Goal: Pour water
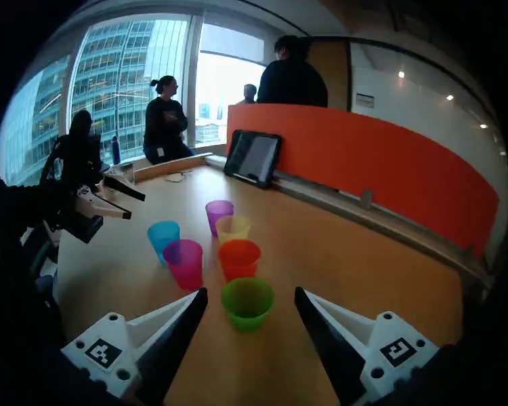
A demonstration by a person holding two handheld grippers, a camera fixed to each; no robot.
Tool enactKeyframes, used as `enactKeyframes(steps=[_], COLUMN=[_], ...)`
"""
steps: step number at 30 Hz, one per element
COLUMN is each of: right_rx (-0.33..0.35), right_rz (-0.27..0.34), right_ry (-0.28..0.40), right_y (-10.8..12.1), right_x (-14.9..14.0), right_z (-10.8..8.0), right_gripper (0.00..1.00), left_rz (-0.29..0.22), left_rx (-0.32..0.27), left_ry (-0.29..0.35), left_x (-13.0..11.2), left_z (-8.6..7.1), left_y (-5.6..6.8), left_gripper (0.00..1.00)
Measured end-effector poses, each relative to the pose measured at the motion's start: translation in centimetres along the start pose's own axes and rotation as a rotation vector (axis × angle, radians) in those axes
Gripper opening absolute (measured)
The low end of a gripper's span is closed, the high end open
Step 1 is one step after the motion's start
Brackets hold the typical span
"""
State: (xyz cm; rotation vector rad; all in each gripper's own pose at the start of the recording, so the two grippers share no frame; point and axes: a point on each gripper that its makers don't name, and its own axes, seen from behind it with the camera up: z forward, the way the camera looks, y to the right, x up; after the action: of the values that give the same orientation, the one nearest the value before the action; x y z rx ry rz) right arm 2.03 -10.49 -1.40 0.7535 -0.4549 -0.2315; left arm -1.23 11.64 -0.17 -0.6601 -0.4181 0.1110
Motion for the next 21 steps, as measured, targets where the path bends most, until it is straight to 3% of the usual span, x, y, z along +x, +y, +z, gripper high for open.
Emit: enactKeyframes(steps=[21], right_rx=[0.018], right_rz=[-0.024], right_ry=[-0.091], right_y=[-0.4], right_x=[-4.5], right_z=[2.4], right_gripper=[0.99], left_rz=[0.029], left_rx=[-0.035], left_ry=[-0.145], left_x=[-4.8], left_z=[2.2], left_y=[0.3], left_gripper=[0.97])
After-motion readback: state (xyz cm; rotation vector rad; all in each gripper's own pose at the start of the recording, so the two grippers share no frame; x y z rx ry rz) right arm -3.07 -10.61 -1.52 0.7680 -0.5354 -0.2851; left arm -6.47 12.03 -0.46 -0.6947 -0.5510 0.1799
